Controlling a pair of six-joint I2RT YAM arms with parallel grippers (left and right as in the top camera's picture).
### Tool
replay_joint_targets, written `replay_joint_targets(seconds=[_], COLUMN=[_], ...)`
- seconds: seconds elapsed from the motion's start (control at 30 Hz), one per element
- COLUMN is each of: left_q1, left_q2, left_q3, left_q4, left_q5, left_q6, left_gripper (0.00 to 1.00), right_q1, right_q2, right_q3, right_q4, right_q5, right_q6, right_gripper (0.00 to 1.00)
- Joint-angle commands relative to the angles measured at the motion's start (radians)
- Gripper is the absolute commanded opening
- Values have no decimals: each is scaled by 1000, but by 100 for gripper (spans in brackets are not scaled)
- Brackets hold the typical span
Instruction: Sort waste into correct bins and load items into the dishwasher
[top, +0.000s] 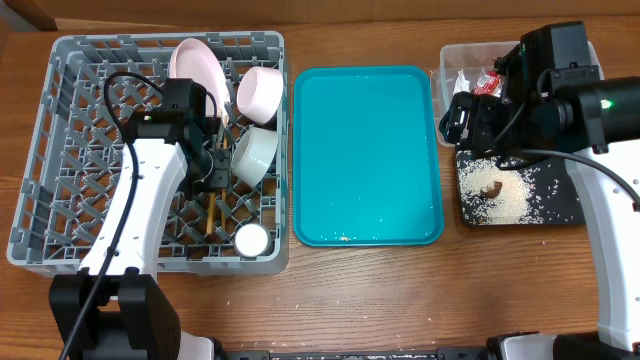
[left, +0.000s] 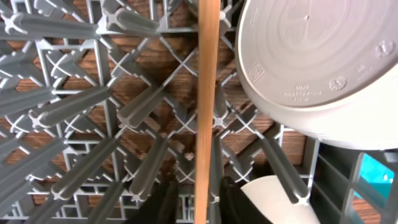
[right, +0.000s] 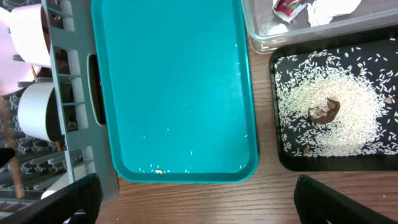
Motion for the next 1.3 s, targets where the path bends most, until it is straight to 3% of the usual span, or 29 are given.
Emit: replay_joint_targets(seconds=[0.0, 0.23, 0.37, 0.6, 0.73, 0.8, 0.83, 1.27], left_q1=[8, 7, 3, 3, 3, 3, 3, 3], left_q2=[-1, -8, -54, -283, -354, -357, -354, -348], left_q3=[-3, 6, 89, 166, 166, 166, 166, 166], left_q4=[4, 18, -58, -122, -133, -156, -161, -158], left_q5=[8, 27, 69, 94, 94, 94, 94, 93], left_q6=[-46, -100, -101, -134, -146, -150, -149, -149], left_gripper=[38, 39, 38, 43, 50, 74, 100, 100], right_q1=[1, 1, 1, 1, 1, 1, 1, 37], right_q2=[-13, -13, -13, -13, -13, -13, -13, -104], right_q3=[12, 12, 12, 12, 12, 12, 12, 8], right_q4=[3, 3, 3, 3, 3, 3, 3, 3], right_q5=[4, 4, 4, 4, 4, 4, 4, 3], right_q6=[-1, -1, -1, -1, -1, -1, -1, -1], right_gripper=[100, 100, 100, 100, 100, 100, 100, 100])
